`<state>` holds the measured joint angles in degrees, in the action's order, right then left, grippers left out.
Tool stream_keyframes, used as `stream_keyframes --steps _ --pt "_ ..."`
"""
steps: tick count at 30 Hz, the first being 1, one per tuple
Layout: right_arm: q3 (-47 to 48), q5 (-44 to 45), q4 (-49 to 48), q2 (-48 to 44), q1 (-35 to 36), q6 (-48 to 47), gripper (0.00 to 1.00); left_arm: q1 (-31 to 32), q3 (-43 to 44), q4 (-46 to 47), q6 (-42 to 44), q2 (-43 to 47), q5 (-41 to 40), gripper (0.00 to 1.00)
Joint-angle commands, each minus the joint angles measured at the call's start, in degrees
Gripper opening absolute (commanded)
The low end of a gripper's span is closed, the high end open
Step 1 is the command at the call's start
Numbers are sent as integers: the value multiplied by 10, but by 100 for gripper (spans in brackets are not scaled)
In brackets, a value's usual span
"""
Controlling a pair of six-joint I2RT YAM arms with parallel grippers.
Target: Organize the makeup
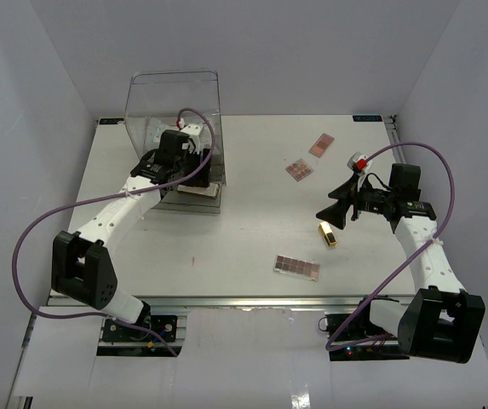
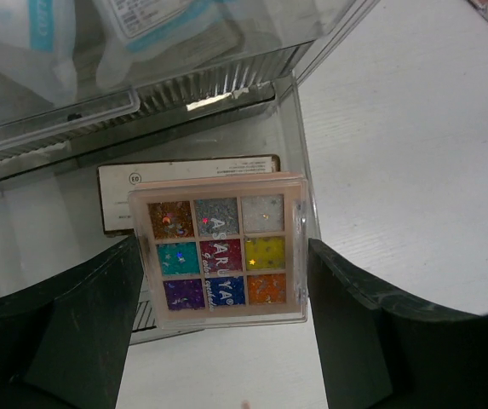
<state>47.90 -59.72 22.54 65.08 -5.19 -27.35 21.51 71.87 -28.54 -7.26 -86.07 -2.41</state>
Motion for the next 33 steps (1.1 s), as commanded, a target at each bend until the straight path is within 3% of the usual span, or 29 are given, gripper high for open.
stream_keyframes --steps 1,11,17,28,31,33 --pt "0 -7 -14 -7 -3 4 98 -49 3 -3 28 -8 -21 28" --pt "-1 -11 -14 -9 -4 5 98 -81 6 -1 37 -39 -105 36" --pt "-1 -13 -14 -10 -4 5 98 -86 -8 11 40 -46 -177 57" --pt "-2 -12 -14 -8 -4 4 98 -97 -32 15 29 -42 -182 81" --pt "-4 -14 -13 -7 -4 2 98 -97 -40 16 28 -30 -174 96" --pt "-5 -17 -12 -4 -4 -1 98 -98 -41 16 27 -24 -165 97"
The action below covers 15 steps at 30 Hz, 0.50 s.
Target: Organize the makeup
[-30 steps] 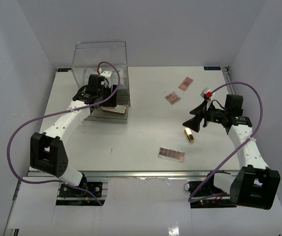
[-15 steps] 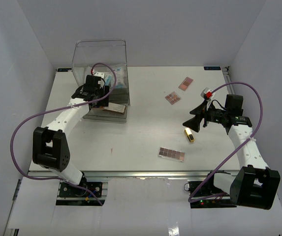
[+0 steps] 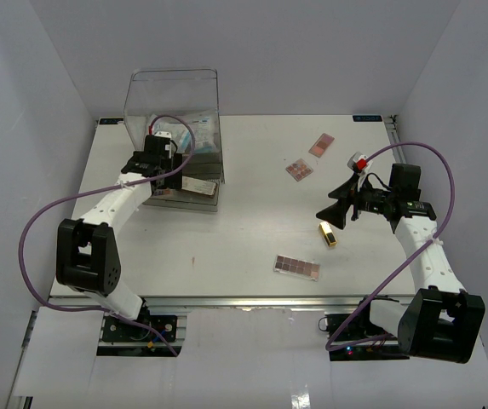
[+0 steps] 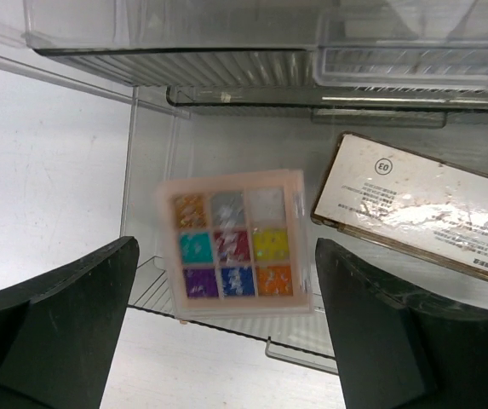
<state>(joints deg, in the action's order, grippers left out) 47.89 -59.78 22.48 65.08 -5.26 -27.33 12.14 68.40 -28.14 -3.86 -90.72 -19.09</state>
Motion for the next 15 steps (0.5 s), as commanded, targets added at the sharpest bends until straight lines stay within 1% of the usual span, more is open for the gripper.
stream_keyframes --steps 1,4,7,9,10,12,14,15 --pt "-5 -17 -10 -3 -4 -2 98 -4 -7 12 -8 25 6 98" --pt "-3 -18 1 0 -4 -18 98 -4 -9 11 -10 36 16 98" --pt "-1 -18 30 3 4 -56 98 -4 -12 12 -15 54 36 98" --pt "3 -11 74 5 15 -92 98 -4 -16 13 -19 81 62 98" --pt "5 -3 96 7 26 -131 97 -5 -20 20 -22 96 100 98" --pt "9 48 137 12 81 -174 97 -5 -43 41 -25 143 171 98" --pt "3 148 140 13 160 -175 97 -4 -80 61 -25 199 276 98" --pt "-1 197 139 14 218 -159 97 -4 -100 80 -30 222 316 98"
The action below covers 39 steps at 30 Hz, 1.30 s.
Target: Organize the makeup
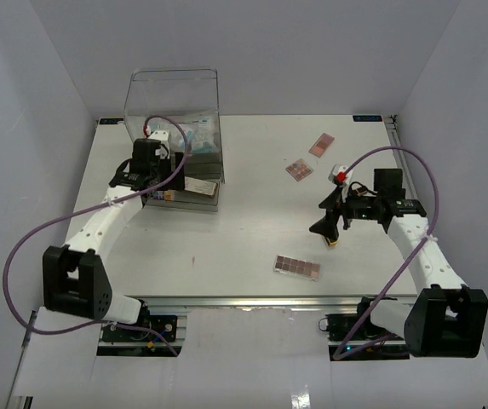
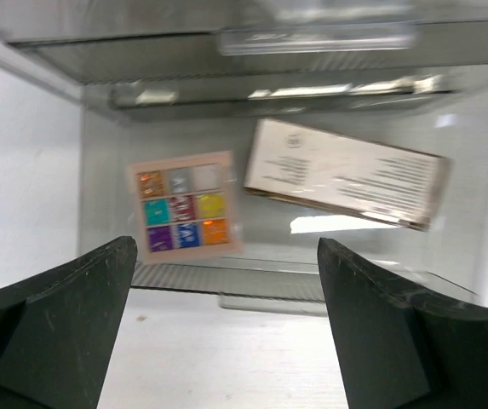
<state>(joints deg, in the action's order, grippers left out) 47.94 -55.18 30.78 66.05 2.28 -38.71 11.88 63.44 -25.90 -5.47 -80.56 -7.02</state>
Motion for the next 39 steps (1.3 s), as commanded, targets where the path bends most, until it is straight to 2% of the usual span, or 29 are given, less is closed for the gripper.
stream_keyframes --steps 1,6,11,19,25,26,33,39 --pt "-6 203 55 7 192 -31 97 -2 -71 75 -18 148 228 98" --pt "-39 436 26 30 355 63 90 -1 -193 115 -27 284 239 98" --pt "-75 534 -14 61 463 119 90 -2 -233 130 -31 377 219 98" --pt "-69 568 -36 124 471 145 91 -2 -235 125 -30 401 199 98" --pt "-81 563 -49 127 470 141 100 -2 -235 124 -31 409 191 98" --pt "-83 561 -50 127 470 139 99 -2 -236 124 -31 411 190 98" --pt "-84 556 -55 129 467 122 71 -2 -237 124 -31 422 179 98" --pt "-55 546 -50 128 467 91 40 -2 -240 126 -32 436 166 98"
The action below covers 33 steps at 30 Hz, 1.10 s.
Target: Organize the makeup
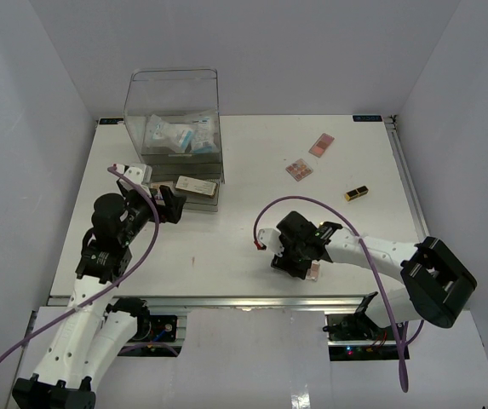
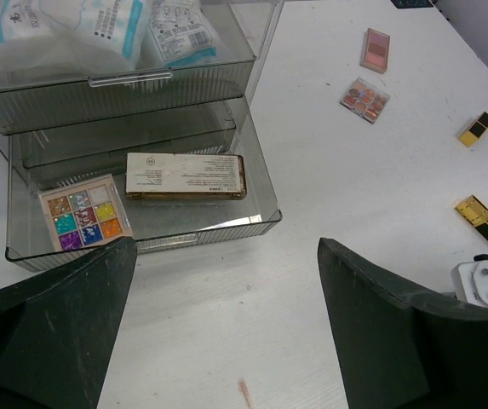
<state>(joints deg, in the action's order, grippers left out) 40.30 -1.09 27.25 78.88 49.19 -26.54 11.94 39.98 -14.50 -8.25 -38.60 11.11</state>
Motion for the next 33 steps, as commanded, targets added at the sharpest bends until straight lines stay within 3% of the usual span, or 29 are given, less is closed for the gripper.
stream_keyframes --steps 1,3,6,8,14,24,33 --pt "32 3 -10 -1 -2 -42 34 -2 -5 12 -4 18 -17 98" --pt "65 -7 7 -1 -1 -85 17 -3 -6 12 -4 23 -22 98" --pt "140 -40 32 6 -2 -137 11 -3 -8 13 -4 30 -30 98" --pt "184 -56 44 18 -2 -164 10 -3 -8 14 -4 35 -36 98" --pt "440 -89 79 125 18 -210 9 -3 -12 16 -3 55 -66 98" --pt "868 -63 50 418 43 -101 10 -4 -20 22 -4 99 -127 98" --pt "816 -23 -91 462 39 -74 22 -5 -22 23 -2 109 -130 98"
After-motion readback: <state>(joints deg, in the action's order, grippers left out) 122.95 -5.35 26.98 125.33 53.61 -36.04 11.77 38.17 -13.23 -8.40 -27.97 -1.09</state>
